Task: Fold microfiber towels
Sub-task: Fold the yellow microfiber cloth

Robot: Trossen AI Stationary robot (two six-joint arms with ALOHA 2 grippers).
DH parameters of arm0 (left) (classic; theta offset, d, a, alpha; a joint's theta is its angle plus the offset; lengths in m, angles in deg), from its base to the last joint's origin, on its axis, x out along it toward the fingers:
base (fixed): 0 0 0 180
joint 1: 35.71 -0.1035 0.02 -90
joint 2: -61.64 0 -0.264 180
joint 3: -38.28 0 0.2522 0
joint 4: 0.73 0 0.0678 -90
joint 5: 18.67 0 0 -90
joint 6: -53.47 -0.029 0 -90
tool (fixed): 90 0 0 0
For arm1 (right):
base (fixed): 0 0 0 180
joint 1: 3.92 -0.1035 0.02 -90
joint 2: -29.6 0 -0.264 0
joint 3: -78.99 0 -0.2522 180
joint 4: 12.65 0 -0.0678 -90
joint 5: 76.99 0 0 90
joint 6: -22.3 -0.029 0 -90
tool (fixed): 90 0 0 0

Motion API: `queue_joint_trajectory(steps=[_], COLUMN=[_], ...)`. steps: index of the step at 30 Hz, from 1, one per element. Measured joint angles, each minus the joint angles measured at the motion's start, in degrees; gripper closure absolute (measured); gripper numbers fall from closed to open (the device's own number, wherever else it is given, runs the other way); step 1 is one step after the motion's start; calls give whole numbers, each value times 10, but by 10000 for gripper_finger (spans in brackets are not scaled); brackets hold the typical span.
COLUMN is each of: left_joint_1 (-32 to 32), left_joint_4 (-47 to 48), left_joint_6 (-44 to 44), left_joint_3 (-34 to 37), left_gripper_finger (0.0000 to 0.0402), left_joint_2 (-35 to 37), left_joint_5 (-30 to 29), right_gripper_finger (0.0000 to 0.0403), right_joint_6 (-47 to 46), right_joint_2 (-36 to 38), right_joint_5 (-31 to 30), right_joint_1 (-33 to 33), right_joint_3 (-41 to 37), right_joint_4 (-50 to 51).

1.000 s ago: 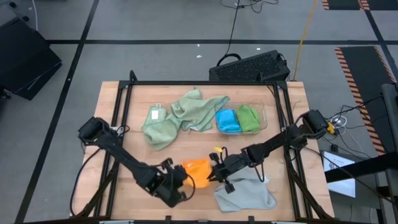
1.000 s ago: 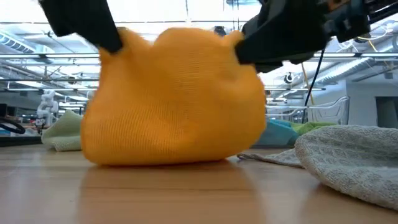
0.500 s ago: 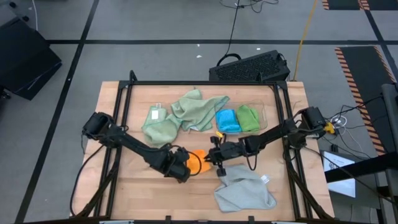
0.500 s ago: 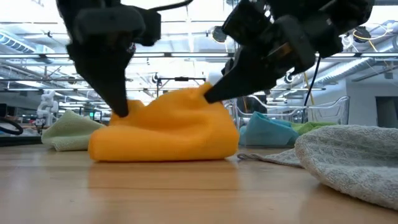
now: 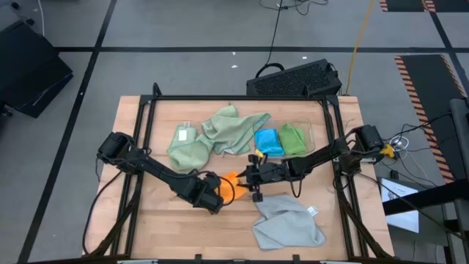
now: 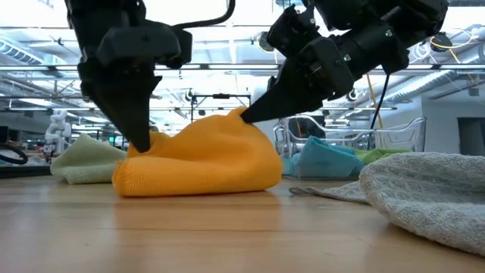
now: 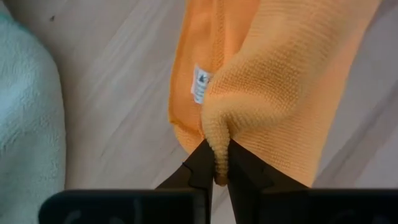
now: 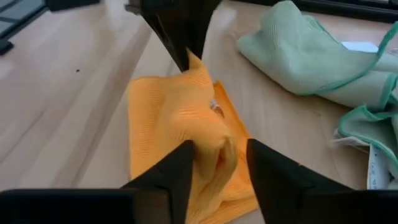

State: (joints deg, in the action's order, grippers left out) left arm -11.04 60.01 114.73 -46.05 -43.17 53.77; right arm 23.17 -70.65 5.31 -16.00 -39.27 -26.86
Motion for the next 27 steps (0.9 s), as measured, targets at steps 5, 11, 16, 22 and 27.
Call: queue_joint_trajectory(steps=[5, 11, 16, 22, 27], left_joint_1=[2, 2, 7, 17, 32], left_joint_4=[0, 0, -1, 4, -12], left_joint_6=[21, 31, 21, 15, 12], left_joint_3=[15, 28, 23, 17, 17], left_gripper_finger=[360, 359, 358, 322, 284], left_joint_2=[0, 0, 12, 61, 110], left_joint_5=[6, 6, 12, 8, -33], right_gripper_finger=[233, 256, 307, 369, 399], right_joint_6=[33, 89, 99, 114, 119], right_joint_2=[8, -19, -75, -135, -173], right_joint_5=[1, 37, 60, 59, 46], right_joint_1=[0, -12, -13, -8, -2], right_joint_3=[0, 0, 1, 10, 29], right_joint_4=[-8, -67, -147, -216, -215])
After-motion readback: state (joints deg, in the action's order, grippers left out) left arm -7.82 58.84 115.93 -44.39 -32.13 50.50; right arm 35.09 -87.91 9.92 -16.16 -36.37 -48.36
